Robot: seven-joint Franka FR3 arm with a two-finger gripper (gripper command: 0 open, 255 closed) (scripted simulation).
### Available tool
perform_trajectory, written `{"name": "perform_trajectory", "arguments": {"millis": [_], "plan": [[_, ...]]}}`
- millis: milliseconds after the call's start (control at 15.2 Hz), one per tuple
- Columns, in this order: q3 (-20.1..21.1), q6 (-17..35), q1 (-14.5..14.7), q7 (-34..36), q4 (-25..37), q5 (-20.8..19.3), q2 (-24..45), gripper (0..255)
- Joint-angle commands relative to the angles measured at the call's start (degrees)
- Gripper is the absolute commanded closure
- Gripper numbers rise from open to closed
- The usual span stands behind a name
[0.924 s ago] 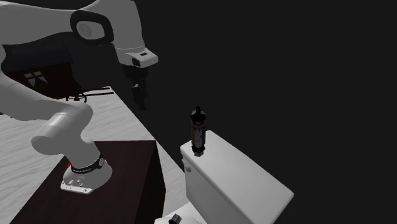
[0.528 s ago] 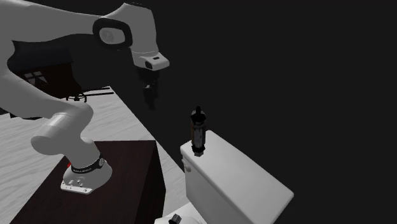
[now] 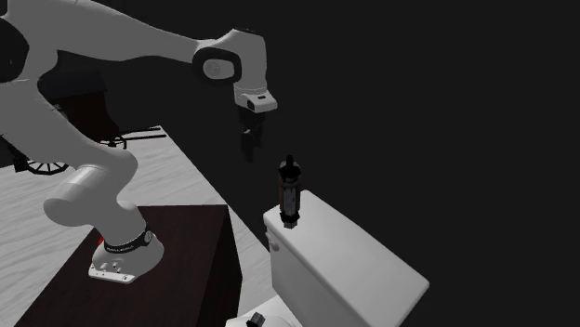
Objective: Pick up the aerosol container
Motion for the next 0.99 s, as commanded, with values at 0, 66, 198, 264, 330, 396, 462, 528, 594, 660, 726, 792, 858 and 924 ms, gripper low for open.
{"name": "perform_trajectory", "arguments": {"millis": [0,66,198,264,330,396,462,528,594,660,726,792,858,924], "plan": [[2.18,1.55,-0.95,5.34,2.62,-1.08,4.77,0],[3.19,2.26,-1.37,7.97,4.07,-1.86,7.31,0],[4.95,3.43,-2.07,13.33,7.22,-3.82,12.54,0],[5.68,3.87,-2.31,16.03,8.92,-4.97,15.22,0],[6.28,4.22,-2.45,18.74,10.71,-6.21,17.95,0],[6.76,4.46,-2.5,21.43,12.59,-7.53,20.7,0],[6.94,4.56,-2.39,23.39,14.02,-8.52,22.73,0],[6.86,5.31,-2.27,23.51,13.52,-8.66,23.0,0],[6.85,6.05,-2.23,23.64,13.03,-8.81,23.29,0],[6.86,6.78,-2.2,23.77,12.55,-8.97,23.59,0],[6.87,7.52,-2.18,23.91,12.08,-9.13,23.9,0],[6.88,8.26,-2.16,24.06,11.63,-9.31,24.22,0],[6.88,8.99,-2.14,24.21,11.19,-9.49,24.56,0],[6.89,9.72,-2.11,24.37,10.76,-9.68,24.91,0]]}}
